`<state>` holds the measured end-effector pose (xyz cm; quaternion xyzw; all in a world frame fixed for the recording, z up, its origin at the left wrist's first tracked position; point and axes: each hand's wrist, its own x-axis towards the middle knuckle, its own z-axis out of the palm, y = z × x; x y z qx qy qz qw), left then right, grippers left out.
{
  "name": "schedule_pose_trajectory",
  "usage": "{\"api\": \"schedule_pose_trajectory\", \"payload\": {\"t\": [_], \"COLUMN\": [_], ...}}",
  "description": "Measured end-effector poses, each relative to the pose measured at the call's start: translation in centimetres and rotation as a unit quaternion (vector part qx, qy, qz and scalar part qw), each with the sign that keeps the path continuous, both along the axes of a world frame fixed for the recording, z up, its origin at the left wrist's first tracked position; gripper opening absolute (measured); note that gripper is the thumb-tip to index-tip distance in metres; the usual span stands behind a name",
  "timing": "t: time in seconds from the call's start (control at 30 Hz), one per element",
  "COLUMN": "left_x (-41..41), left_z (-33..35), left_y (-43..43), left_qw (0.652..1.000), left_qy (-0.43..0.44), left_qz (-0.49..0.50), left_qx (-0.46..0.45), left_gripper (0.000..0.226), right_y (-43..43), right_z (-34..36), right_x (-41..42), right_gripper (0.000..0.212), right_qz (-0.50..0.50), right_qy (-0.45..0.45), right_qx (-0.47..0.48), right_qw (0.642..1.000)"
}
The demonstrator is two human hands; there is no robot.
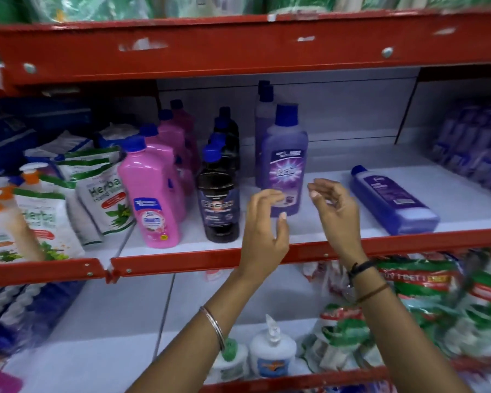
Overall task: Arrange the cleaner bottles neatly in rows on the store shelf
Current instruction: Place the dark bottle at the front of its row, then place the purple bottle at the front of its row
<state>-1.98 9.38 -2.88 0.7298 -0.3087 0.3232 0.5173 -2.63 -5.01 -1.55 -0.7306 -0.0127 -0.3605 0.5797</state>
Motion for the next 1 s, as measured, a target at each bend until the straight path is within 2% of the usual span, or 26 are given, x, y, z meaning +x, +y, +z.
{"api": "schedule_pose_trajectory", "payload": {"t": [0.1,0.2,0.27,0.33,0.4,0.47,0.6,0.73,0.8,0.9,1.0], "left_x": [0.4,1.8,2.7,3.4,3.7,3.9,3.5,3.6,3.9,4.0,4.0], "left_z": [1.5,1.2,1.1,1.2,1.6,1.8,1.6,1.1,1.0,1.0,1.2], "left_y": [-4.6,-9.2,-12.5,-15.3,-17.6,-19.7,-21.7,-21.9,-21.7,-21.2,-19.7], "left_qw": [0.984,0.962,0.94,0.903,0.878,0.867,0.86,0.859,0.865,0.884,0.908], "left_qy": [0.129,0.228,0.3,0.373,0.409,0.427,0.461,0.476,0.473,0.437,0.383], "left_qz": [-0.126,-0.148,-0.15,-0.154,-0.146,-0.143,-0.118,-0.134,-0.15,-0.167,-0.159], "left_qx": [-0.014,0.007,0.066,0.145,0.2,0.211,0.184,0.133,0.081,0.0,-0.063], "left_gripper": [0.026,0.023,0.025,0.035,0.041,0.041,0.054,0.058,0.056,0.057,0.049], "right_y": [-6.0,-11.5,-15.2,-18.5,-20.9,-22.1,-23.1,-23.0,-22.0,-19.8,-17.7], "right_z": [0.6,0.8,0.9,0.7,0.3,-0.1,-1.6,-2.7,-2.3,-1.6,-0.9], "right_x": [-0.3,-0.9,-1.1,-0.4,0.8,1.8,2.5,2.3,1.7,0.7,0.0], "right_gripper": [0.022,0.026,0.032,0.042,0.05,0.052,0.052,0.068,0.051,0.024,0.038], "right_qz": [-0.076,-0.164,-0.208,-0.223,-0.204,-0.17,-0.178,-0.162,-0.145,-0.132,-0.122], "right_qy": [0.043,0.073,0.121,0.223,0.329,0.371,0.337,0.291,0.242,0.148,0.092], "right_qx": [-0.025,-0.071,-0.092,-0.095,-0.083,-0.075,-0.04,0.018,0.043,0.023,0.016], "right_qw": [0.996,0.981,0.966,0.944,0.918,0.91,0.924,0.943,0.958,0.98,0.988]}}
